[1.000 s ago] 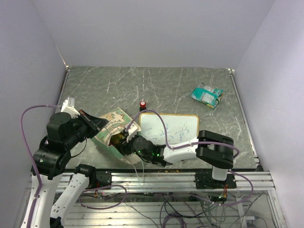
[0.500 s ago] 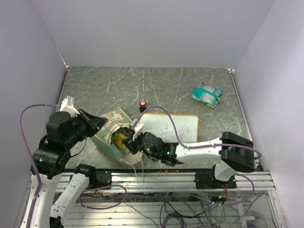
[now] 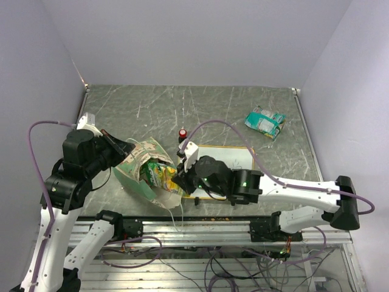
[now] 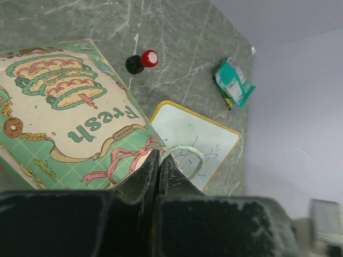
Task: Take the snacks out of the paper bag
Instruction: Take out the snack from the paper bag, then place the snack at the center of the board.
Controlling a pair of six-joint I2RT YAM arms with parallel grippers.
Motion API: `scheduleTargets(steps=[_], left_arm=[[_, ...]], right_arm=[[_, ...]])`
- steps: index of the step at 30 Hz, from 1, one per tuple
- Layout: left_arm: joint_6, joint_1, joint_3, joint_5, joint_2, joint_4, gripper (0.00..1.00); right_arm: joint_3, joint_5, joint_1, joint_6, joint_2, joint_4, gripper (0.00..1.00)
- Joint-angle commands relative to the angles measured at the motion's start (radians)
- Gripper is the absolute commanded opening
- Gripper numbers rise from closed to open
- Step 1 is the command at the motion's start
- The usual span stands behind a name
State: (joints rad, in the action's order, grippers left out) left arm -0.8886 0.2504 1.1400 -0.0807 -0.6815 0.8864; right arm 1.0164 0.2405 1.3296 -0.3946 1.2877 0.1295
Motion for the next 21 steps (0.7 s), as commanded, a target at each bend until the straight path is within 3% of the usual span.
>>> scheduleTargets(steps=[1,7,11,16,19,21], left_arm=[[0.033,0.003,0.058,0.068,-0.034,0.032,0.07],[0.066,0.003,0.096,0.097,-0.103,0.055,0.07],[0.063,0.003,0.097,0.105,-0.112,0.058,0.07],[0.068,0.003,0.095,0.082,-0.112,0.062,0.07],[0.075,0.003,0.087,0.068,-0.099,0.050,0.07],[0.074,0.003,0.085,0.060,-0.089,0.040,0.07]], right_arm=[[0.194,0.077,-0.001,0.057,-0.058,0.342,0.00],[0.325,0.159,-0.001,0.143,-0.126,0.587,0.00],[0.299,0.298,-0.002,0.117,-0.258,0.600,0.00],[0.294,0.595,-0.012,0.100,-0.327,0.582,0.00],[0.319,0.639,-0.106,0.207,-0.308,0.513,0.00],[0.344,0.514,-0.281,0.290,-0.276,0.459,0.00]])
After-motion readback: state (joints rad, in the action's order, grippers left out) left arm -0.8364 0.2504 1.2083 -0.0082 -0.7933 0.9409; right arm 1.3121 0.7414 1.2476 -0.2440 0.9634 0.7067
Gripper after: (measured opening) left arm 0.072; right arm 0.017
